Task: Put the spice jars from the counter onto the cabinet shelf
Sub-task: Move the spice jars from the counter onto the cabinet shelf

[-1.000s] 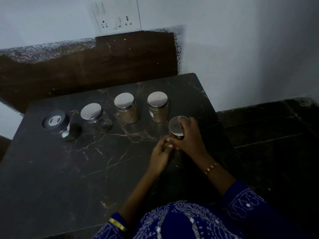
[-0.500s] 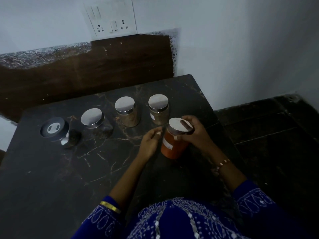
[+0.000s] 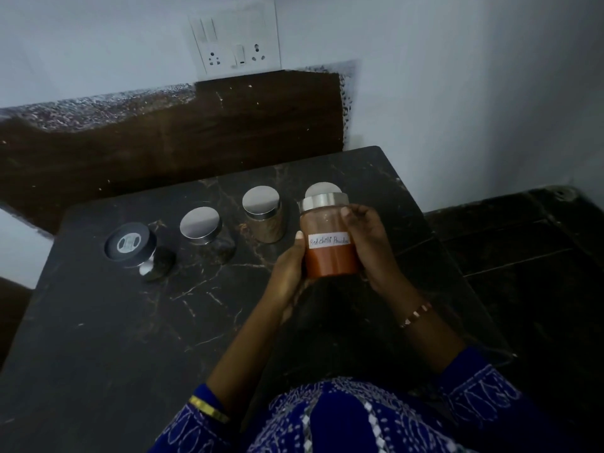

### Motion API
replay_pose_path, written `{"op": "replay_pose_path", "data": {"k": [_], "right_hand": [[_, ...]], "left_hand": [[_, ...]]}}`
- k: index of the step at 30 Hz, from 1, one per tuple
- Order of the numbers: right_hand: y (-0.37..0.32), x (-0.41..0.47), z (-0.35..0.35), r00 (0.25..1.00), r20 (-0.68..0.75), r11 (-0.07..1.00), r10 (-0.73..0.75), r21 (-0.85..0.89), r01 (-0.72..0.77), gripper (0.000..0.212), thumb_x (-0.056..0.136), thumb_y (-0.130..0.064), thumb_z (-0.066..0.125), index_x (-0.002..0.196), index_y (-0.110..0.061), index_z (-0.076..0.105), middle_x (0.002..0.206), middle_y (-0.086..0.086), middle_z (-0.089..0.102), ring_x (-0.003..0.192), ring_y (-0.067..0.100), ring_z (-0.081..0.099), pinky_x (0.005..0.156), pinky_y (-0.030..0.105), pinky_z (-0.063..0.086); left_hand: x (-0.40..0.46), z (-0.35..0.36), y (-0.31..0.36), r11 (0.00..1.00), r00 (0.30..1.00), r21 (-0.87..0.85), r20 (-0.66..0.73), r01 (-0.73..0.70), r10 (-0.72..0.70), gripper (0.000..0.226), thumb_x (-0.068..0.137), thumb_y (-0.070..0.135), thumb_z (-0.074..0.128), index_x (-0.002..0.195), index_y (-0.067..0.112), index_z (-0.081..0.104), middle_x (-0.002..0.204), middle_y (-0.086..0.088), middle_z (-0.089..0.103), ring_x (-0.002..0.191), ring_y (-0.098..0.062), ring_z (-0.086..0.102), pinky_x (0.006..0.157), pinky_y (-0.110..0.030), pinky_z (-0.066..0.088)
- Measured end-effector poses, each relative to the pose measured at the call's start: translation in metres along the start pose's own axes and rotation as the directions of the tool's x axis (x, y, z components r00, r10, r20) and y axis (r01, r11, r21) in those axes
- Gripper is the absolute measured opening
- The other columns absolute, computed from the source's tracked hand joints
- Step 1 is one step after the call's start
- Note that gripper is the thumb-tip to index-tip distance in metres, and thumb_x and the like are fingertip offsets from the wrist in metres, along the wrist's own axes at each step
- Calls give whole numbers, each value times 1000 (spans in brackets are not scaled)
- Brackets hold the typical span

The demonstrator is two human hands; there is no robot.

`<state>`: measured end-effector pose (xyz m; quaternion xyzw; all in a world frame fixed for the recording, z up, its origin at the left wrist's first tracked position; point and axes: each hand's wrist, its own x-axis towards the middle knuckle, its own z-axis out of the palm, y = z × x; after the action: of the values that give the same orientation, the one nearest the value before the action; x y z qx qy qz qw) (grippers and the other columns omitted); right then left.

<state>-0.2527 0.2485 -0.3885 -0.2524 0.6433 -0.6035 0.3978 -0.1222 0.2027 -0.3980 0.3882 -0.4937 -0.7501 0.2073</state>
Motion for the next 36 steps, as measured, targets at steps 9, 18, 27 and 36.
{"op": "replay_pose_path", "data": {"k": [9,18,27,36], "right_hand": [[-11,-13,14,964,265,986,35,-168,11,70,91,-24,55,148,-32,15,147,5,36,129,25,43,99,37,42],[-142,18,41,887,289,901,-359,-141,410,83,84,-12,65,149,-28,14,139,2,45,122,17,49,90,24,49],[-295,17,87,617,202,627,-761,-18,779,75,83,-12,65,144,-25,23,144,3,41,110,11,49,77,11,47],[-417,36,114,403,256,413,-879,-17,911,78,86,-6,62,150,-22,19,104,-16,54,96,5,56,76,10,51]], "left_hand": [[-3,-21,33,973,980,190,-125,-129,154,29,99,38,29,115,21,46,98,2,56,88,-10,58,81,-28,50],[2,-23,166,799,816,337,-131,-498,563,42,97,37,33,127,12,46,118,-8,58,103,-19,60,85,-29,51],[-17,-13,325,389,345,468,-181,-794,921,38,98,35,32,125,15,48,127,-7,55,112,-21,58,82,-22,52],[-20,-17,437,15,26,562,11,-827,1000,33,99,21,39,129,11,49,119,-5,54,92,1,55,71,2,44]]}}
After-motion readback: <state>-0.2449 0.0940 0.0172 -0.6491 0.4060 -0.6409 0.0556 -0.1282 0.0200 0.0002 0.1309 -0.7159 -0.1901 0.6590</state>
